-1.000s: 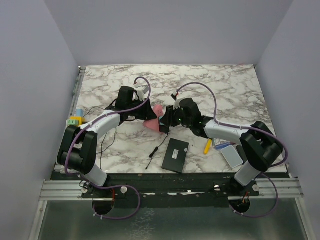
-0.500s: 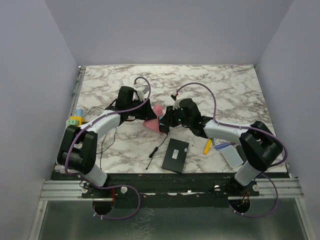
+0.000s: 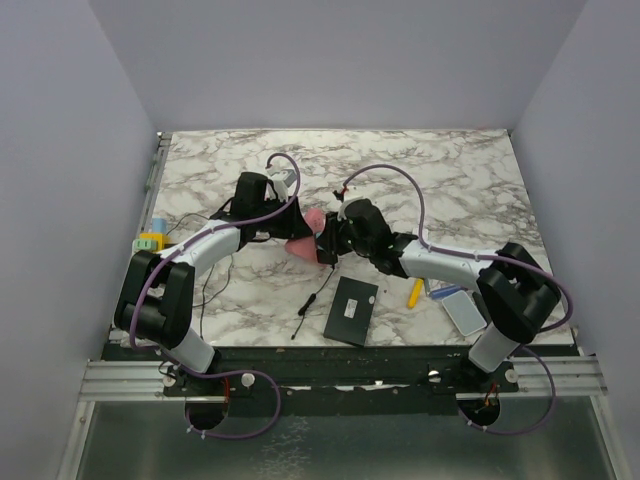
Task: Pull the plug off the socket
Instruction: Remove the plug from the socket.
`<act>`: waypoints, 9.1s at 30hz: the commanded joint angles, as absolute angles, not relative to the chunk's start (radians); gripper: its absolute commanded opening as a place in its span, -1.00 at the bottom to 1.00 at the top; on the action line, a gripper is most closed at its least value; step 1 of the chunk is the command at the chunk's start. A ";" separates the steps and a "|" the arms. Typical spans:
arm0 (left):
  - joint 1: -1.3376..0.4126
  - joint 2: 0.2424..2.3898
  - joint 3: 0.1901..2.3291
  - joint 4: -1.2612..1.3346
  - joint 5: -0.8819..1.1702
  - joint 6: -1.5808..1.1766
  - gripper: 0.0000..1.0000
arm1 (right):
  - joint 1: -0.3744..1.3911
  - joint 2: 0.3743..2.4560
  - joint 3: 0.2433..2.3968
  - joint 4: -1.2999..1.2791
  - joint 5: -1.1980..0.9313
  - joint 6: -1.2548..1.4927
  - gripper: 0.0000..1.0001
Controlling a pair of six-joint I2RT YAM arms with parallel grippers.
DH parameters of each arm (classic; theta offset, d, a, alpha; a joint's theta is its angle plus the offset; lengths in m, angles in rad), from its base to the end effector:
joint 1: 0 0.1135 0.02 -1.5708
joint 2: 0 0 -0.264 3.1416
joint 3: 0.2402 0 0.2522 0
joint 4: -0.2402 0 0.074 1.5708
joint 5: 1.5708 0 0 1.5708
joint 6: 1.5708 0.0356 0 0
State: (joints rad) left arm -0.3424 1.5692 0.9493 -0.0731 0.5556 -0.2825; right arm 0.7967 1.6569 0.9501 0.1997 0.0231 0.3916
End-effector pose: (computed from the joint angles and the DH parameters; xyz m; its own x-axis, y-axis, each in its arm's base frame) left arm 0.3083 -0.1298 0.2174 -0.7640 0.0209 -0.6449 0.4733 0.6975 -0.5381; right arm 0.2549 0.2595 0.2098 -0.5813 -0.0487 -0.8123 -0.5181 0.7919 0.3233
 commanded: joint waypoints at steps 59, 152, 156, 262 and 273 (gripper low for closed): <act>-0.348 1.580 0.964 -0.097 0.494 -0.262 -1.00 | 0.637 1.631 0.897 0.303 -0.407 0.471 -0.99; -0.348 1.584 0.959 -0.100 0.476 -0.247 -1.00 | 0.630 1.658 0.865 0.262 -0.460 0.421 -0.99; -0.350 1.579 0.957 -0.100 0.467 -0.245 -1.00 | 0.648 1.654 0.887 0.210 -0.387 0.415 -0.99; -0.359 1.579 0.985 -0.176 0.412 -0.147 -1.00 | 0.702 1.661 1.002 -0.062 -0.144 0.414 -0.99; -0.359 1.574 0.985 -0.176 0.416 -0.149 -1.00 | 0.750 1.703 1.082 -0.165 -0.041 0.428 -0.99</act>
